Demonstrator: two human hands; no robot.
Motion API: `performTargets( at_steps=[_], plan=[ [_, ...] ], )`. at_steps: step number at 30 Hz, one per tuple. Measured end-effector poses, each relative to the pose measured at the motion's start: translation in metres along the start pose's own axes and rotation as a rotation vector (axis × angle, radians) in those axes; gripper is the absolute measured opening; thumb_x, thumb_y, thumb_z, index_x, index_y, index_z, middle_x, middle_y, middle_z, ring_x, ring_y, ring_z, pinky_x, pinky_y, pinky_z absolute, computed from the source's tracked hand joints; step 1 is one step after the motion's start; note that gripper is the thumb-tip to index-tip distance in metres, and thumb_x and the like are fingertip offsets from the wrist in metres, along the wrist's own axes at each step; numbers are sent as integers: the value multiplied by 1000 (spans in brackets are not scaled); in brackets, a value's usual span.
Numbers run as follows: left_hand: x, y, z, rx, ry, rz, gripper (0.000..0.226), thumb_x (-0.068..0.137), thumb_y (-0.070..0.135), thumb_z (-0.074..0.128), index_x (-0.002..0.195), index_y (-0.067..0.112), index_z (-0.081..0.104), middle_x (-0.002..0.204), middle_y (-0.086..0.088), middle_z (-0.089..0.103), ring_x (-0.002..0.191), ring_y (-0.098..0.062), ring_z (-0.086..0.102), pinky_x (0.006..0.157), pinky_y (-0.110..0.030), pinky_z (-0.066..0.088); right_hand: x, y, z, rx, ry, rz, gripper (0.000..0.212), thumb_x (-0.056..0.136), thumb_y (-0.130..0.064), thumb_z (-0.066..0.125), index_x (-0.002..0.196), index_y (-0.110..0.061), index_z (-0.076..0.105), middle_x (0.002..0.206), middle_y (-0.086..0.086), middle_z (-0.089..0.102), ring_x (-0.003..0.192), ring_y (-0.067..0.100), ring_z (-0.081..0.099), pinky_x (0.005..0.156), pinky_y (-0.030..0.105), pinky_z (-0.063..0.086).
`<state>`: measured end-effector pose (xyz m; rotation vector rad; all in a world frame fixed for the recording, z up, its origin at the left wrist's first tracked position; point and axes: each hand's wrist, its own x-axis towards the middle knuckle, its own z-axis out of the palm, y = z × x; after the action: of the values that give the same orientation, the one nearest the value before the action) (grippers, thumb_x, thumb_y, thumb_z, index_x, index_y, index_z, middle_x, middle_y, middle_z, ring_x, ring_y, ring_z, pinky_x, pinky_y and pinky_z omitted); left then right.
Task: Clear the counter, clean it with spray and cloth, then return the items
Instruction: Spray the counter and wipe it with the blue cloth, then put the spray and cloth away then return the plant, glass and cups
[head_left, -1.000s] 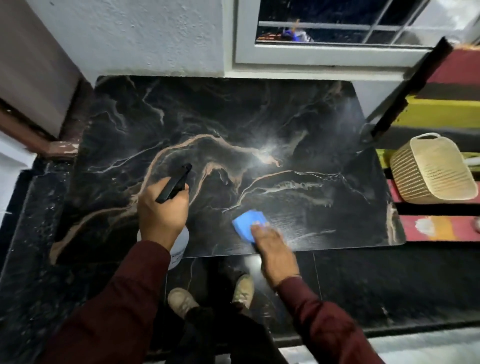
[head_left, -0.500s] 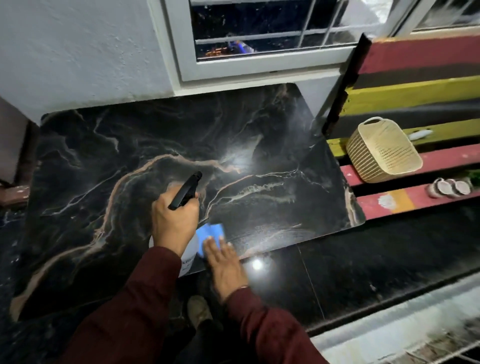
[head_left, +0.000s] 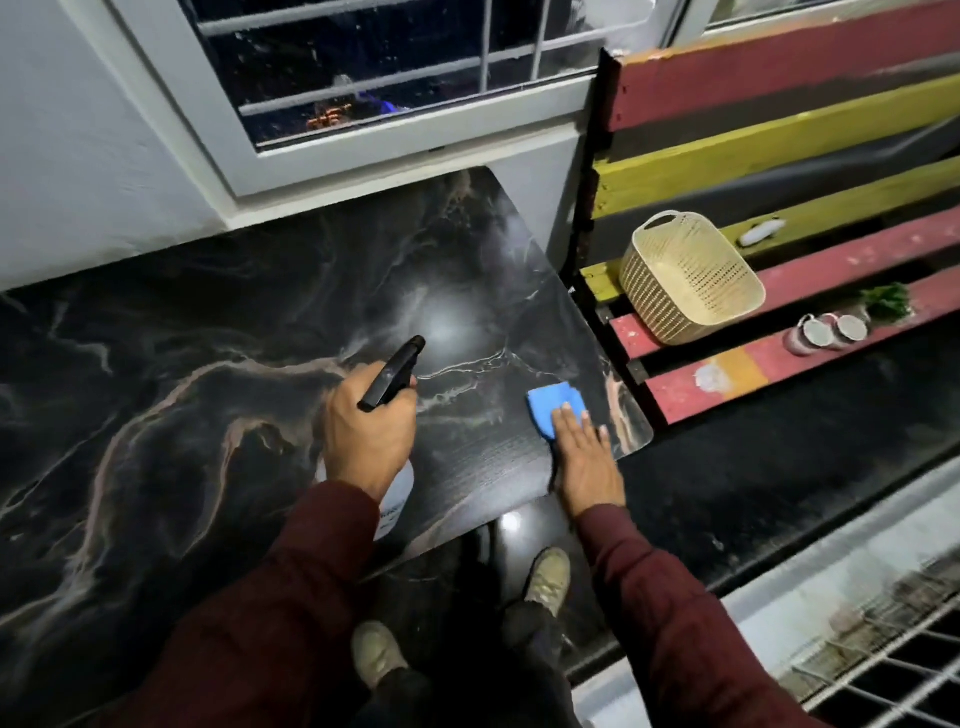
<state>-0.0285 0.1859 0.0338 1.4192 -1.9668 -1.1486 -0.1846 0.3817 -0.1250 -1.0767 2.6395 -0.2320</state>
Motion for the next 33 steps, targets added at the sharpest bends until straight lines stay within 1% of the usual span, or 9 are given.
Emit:
performTargets(
  at_steps=[5,11,14,17,20,23,26,29,33],
  plan=[
    [-2,29,51,-30,-27,14,19,86,17,66,67,15,63,54,-3,51,50,-13,45,52,-29,36,34,82,-20,162,51,186,59,90,5,38,146,-8,31,156,11,24,145,32,17,117,40,12],
    [-10,88,94,-22,-41,10,28,86,16,66,61,15,55,54,0,49,52,-17,44,53,-32,35,28,148,-67,651,129,739,41,95,-14,44,134,-6,50,122,25,59,110,44,55,89,38,41],
    [-14,109,107,-28,-43,50,20,86,21,66,70,9,62,64,-15,58,57,-26,51,56,-41,42,40,156,-93,987,174,830,32,92,-22,44,91,3,62,83,18,54,82,32,54,67,32,36],
    [-20,131,114,-82,-76,107,23,87,22,64,77,2,64,72,-22,62,58,-22,51,56,-35,39,45,152,-127,1448,201,919,19,86,-20,53,70,-10,57,81,16,52,69,24,48,62,32,40],
    [-27,154,118,-192,-128,124,18,80,27,61,77,12,70,73,-21,65,59,-19,53,57,-32,40,39,141,-170,2017,129,778,26,96,-22,49,97,-3,67,88,15,70,72,25,67,69,34,57],
    [-27,173,118,-235,-178,120,17,73,29,60,76,19,73,70,-12,67,60,-14,55,59,-31,41,33,121,-216,2276,58,560,34,90,-31,56,99,-2,71,98,18,71,81,29,70,81,42,55],
    [-26,193,115,-277,-239,136,17,75,23,60,78,24,76,67,-1,68,57,-8,55,60,-28,42,27,101,-246,2262,-5,445,35,73,-23,75,99,0,72,105,20,69,87,29,70,84,41,56],
    [-21,209,114,-343,-322,140,20,75,16,62,82,22,79,77,-9,73,60,-11,57,61,-31,44,26,83,-264,2097,10,470,45,56,-17,77,96,0,65,98,24,65,84,35,64,80,43,51],
    [-13,231,115,-476,-461,108,26,67,13,62,85,17,80,92,-18,76,74,-19,61,64,-33,42,19,65,-288,2138,38,473,31,73,-8,54,100,0,66,99,22,65,82,38,61,74,42,51]
  ],
)
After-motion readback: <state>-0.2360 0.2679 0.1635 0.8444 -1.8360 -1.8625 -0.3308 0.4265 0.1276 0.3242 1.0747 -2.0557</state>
